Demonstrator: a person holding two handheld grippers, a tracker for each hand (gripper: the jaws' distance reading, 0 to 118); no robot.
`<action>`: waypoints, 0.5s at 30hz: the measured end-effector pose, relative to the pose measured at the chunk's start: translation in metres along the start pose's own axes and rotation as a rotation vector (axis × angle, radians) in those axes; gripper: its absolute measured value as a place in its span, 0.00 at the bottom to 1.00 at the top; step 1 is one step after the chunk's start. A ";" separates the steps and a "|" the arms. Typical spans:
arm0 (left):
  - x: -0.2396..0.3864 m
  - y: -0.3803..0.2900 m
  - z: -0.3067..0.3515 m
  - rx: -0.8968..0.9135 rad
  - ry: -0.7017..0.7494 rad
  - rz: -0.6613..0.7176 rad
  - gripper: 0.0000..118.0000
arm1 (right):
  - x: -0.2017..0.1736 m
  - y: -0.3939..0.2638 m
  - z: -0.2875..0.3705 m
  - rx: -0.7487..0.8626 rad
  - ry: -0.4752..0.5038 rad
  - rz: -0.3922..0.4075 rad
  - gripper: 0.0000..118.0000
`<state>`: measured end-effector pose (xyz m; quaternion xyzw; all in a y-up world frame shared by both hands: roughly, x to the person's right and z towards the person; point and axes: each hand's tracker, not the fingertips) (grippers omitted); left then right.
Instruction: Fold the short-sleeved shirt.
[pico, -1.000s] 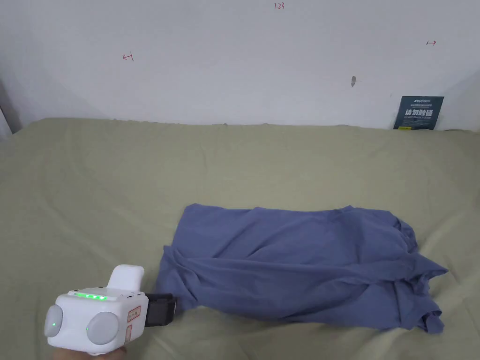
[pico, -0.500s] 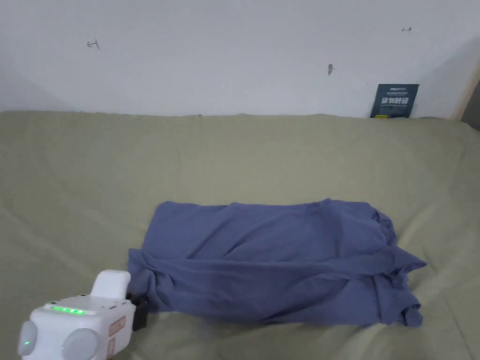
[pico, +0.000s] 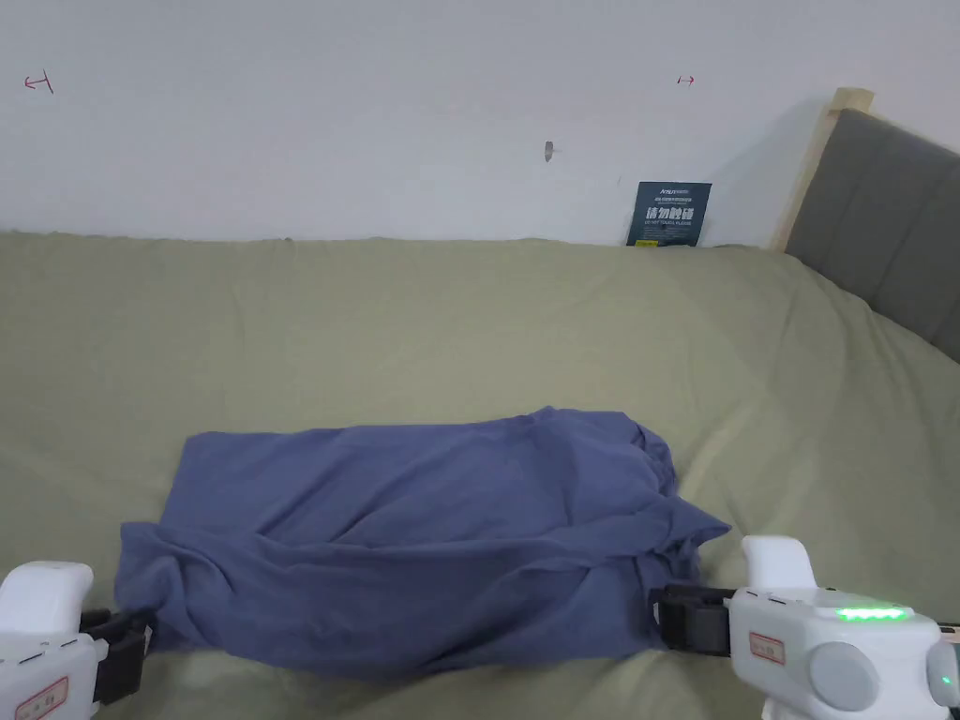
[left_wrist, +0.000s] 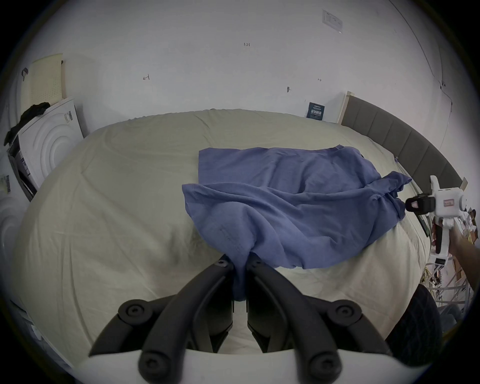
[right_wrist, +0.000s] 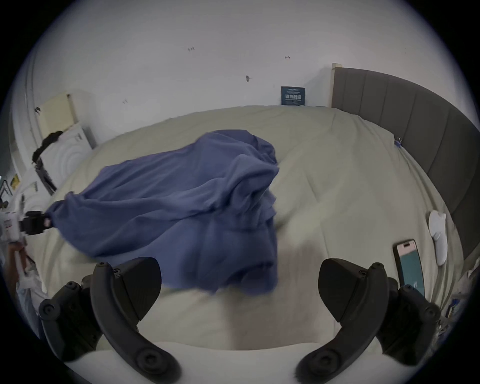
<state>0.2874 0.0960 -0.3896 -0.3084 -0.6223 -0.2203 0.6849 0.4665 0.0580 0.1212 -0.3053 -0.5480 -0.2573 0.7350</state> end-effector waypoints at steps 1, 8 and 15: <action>-0.001 0.000 -0.001 -0.002 0.002 0.004 0.05 | 0.000 0.002 -0.007 -0.023 -0.017 -0.002 1.00; -0.013 -0.006 -0.016 -0.059 0.015 -0.009 0.04 | 0.008 -0.010 -0.015 -0.094 0.065 -0.106 0.04; -0.021 0.001 0.009 -0.038 0.007 0.011 0.04 | 0.039 0.013 0.049 -0.015 0.140 -0.159 0.04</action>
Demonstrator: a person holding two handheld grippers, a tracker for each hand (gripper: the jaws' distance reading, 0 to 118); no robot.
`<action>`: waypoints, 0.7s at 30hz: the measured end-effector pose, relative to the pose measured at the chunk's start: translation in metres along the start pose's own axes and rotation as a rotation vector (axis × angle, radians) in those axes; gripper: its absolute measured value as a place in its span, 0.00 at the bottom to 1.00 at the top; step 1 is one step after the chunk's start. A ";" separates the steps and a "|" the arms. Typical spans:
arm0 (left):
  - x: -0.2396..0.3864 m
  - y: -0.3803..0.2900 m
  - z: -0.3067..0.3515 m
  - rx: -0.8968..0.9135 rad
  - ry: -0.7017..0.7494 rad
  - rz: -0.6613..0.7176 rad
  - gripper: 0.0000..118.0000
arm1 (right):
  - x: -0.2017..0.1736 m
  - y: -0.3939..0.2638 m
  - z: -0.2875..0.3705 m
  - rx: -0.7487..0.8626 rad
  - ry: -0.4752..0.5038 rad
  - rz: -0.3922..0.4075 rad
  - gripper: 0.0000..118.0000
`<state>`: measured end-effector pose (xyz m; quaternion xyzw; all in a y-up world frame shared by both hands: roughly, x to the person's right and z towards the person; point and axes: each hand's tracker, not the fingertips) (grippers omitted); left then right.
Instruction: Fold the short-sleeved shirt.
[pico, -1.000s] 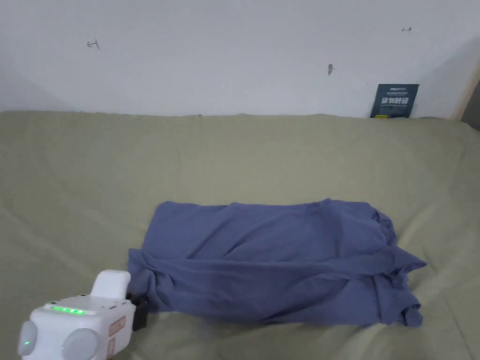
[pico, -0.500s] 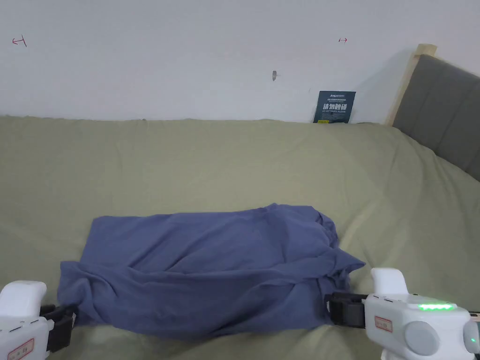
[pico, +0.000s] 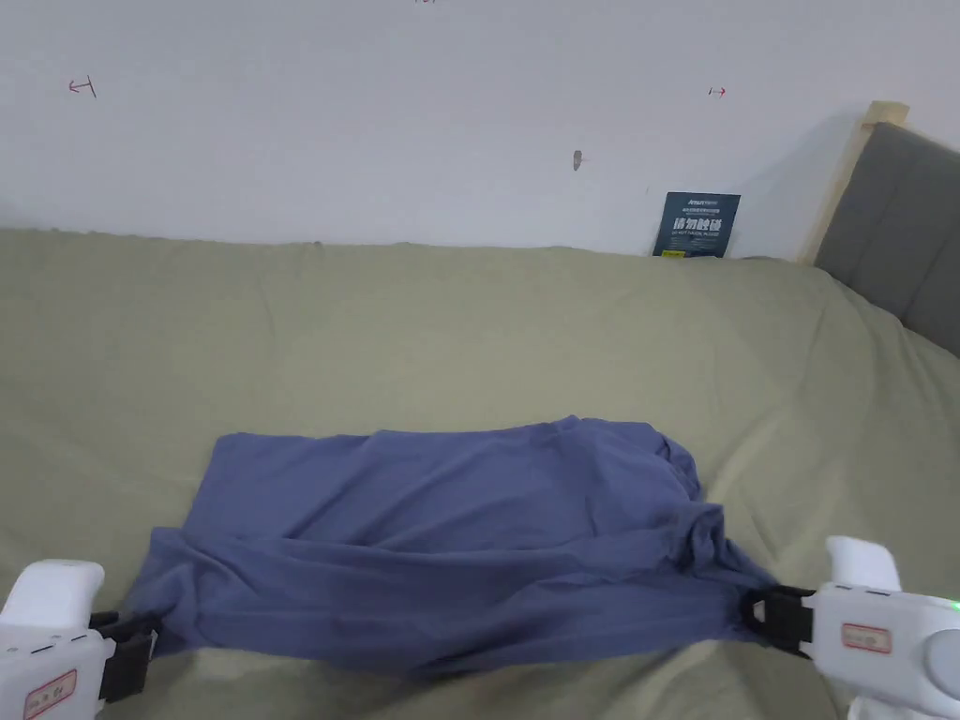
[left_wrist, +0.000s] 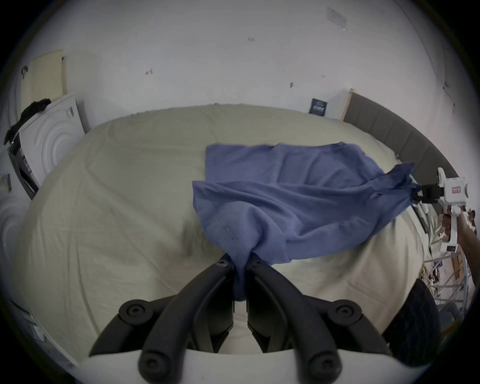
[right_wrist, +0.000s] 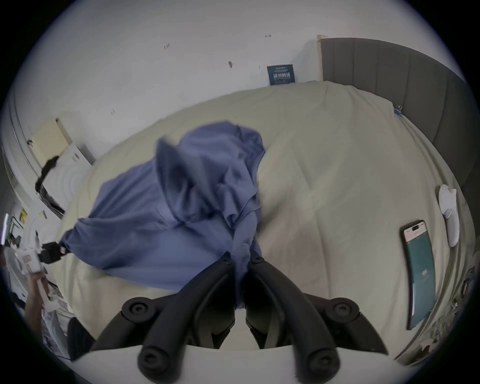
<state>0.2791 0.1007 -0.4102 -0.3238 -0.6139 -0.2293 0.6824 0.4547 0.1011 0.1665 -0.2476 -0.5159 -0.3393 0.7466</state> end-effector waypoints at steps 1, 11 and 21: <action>0.004 0.001 0.011 0.017 -0.018 -0.013 0.04 | -0.001 0.004 0.013 0.015 0.008 0.008 0.04; 0.006 -0.016 0.104 0.064 -0.055 -0.039 0.04 | -0.007 -0.010 0.116 0.078 0.071 0.032 0.04; 0.011 -0.114 0.071 -0.127 -0.042 0.036 0.06 | 0.014 -0.119 0.064 -0.129 -0.028 0.012 0.05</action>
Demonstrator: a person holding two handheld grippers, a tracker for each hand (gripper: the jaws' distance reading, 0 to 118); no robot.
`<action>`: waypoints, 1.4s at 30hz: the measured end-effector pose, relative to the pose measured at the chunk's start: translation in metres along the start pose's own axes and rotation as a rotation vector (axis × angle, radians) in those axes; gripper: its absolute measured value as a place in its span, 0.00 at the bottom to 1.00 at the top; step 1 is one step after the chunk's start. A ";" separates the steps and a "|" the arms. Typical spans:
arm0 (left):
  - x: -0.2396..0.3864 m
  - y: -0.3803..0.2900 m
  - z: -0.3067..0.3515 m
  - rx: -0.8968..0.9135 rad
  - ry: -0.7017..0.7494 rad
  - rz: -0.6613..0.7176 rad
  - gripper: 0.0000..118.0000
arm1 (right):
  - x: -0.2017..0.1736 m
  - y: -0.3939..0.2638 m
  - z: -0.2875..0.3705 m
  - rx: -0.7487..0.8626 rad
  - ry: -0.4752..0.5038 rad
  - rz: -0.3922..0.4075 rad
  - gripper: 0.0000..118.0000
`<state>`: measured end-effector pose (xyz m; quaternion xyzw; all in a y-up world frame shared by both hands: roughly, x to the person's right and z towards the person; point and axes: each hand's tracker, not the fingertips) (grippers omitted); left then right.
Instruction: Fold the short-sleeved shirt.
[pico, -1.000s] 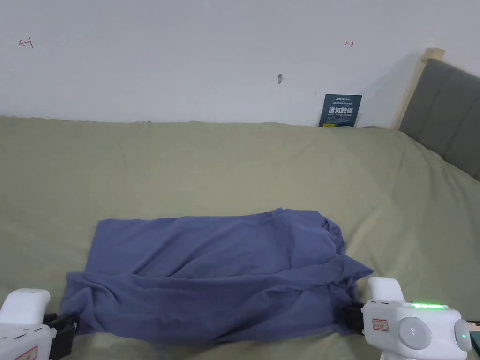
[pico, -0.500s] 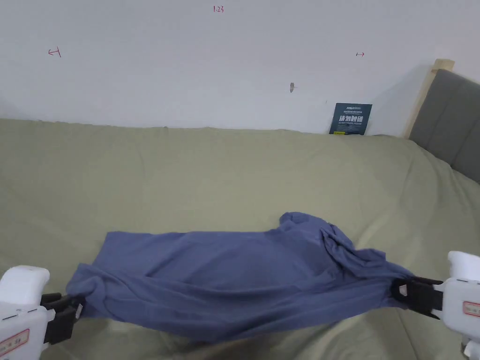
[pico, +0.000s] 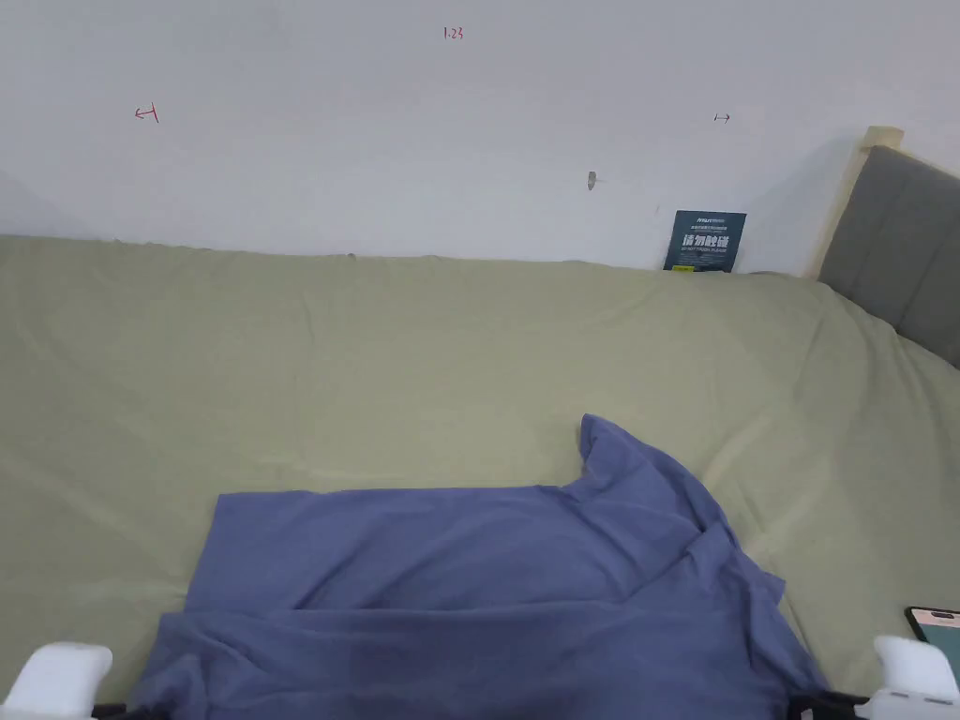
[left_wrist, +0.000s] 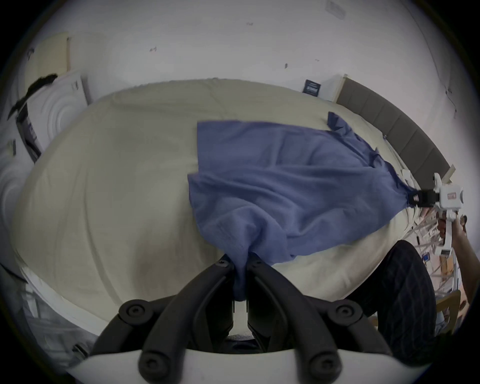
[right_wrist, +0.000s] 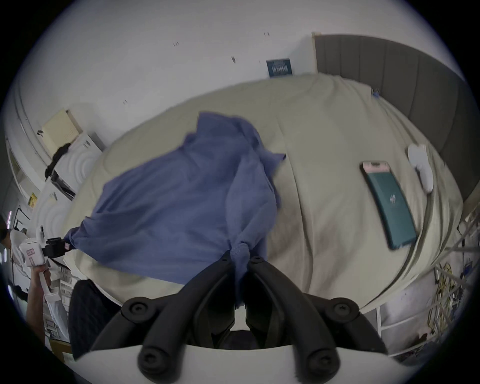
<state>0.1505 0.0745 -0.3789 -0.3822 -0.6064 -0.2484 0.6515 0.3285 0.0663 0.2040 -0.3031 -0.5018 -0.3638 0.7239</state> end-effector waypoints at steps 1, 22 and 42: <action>-0.002 -0.005 -0.003 0.001 0.007 0.023 0.11 | 0.001 -0.004 -0.003 -0.004 -0.005 0.001 0.07; 0.065 -0.005 0.115 0.533 0.181 -0.134 0.04 | -0.106 -0.025 0.123 0.629 0.098 0.244 0.00; -0.022 0.226 -0.182 0.042 0.233 -0.123 0.94 | -0.082 -0.029 0.066 0.433 0.133 0.181 0.00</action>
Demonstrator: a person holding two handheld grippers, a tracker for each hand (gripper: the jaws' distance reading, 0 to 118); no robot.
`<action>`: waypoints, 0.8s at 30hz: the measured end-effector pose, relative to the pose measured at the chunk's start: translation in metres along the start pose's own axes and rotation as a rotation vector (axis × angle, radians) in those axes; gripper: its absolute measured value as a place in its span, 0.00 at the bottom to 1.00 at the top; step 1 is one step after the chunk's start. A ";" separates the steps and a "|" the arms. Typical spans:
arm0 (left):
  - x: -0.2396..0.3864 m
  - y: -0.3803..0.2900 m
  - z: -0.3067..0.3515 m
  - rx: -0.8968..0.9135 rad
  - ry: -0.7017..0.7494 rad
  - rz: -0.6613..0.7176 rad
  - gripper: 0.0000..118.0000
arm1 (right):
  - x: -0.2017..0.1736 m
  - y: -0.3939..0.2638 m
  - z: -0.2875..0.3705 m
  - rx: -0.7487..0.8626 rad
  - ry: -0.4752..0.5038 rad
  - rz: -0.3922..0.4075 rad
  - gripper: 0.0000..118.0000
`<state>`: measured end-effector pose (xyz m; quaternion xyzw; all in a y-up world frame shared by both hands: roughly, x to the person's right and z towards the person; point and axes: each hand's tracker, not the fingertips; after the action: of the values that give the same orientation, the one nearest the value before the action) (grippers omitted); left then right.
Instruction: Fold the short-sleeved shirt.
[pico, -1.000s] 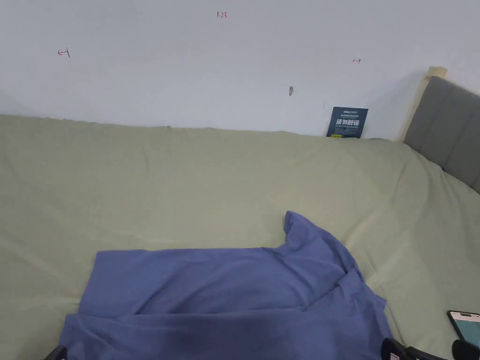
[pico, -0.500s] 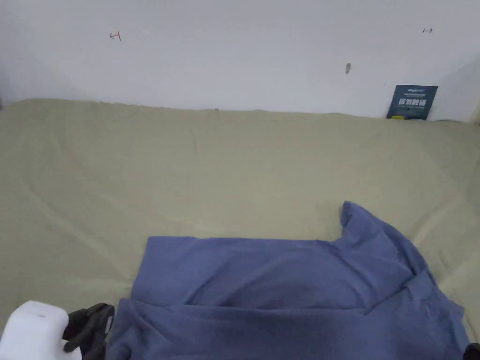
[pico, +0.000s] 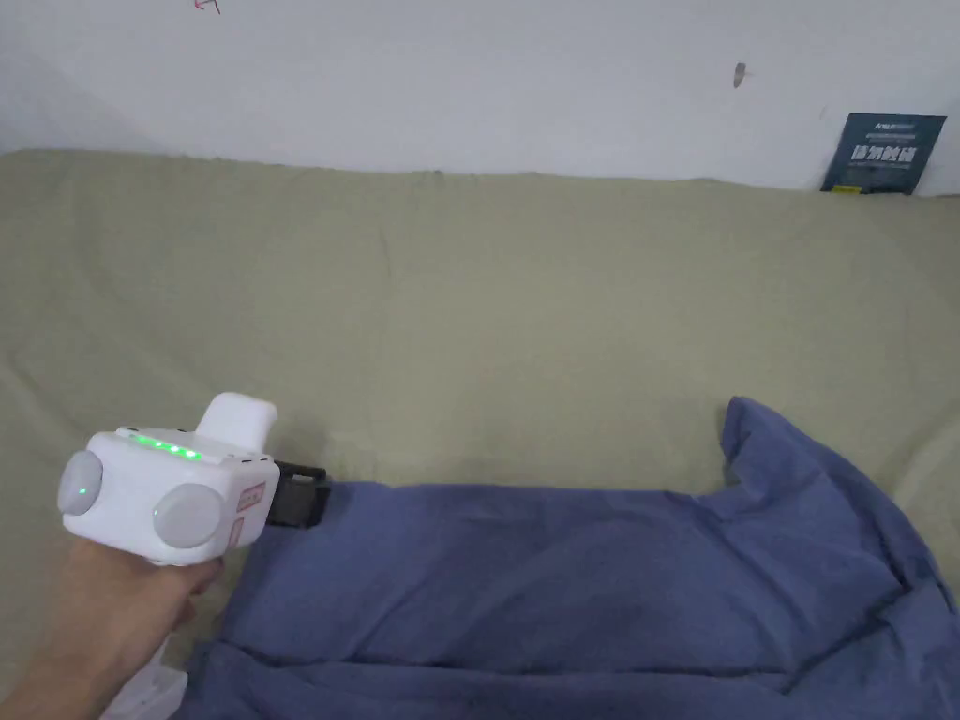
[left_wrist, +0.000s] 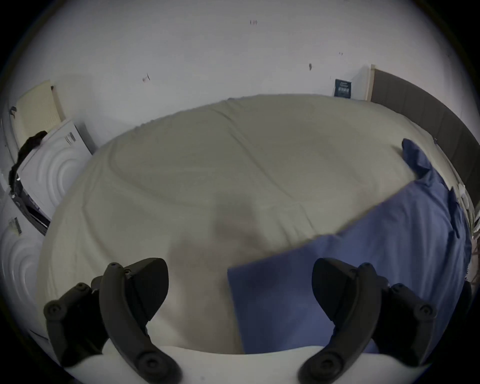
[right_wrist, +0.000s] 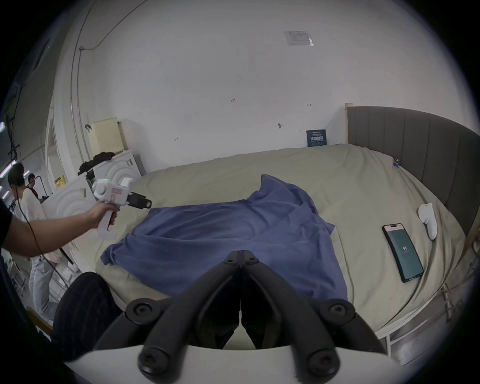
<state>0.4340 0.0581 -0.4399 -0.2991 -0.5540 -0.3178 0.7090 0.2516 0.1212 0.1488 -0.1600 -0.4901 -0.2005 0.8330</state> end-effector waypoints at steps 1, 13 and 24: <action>0.001 0.001 -0.007 0.026 -0.003 -0.008 0.94 | 0.003 -0.001 -0.001 -0.005 -0.005 -0.010 0.00; 0.028 -0.015 0.011 0.012 -0.077 0.028 0.00 | 0.032 0.032 -0.048 -0.113 -0.069 -0.022 0.01; 0.030 -0.006 0.099 0.174 -0.207 0.042 0.00 | 0.123 0.160 -0.276 -0.280 -0.161 0.014 0.97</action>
<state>0.3754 0.1275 -0.3901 -0.2791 -0.6431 -0.2209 0.6780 0.5916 0.1102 0.1169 -0.2934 -0.5213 -0.2476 0.7621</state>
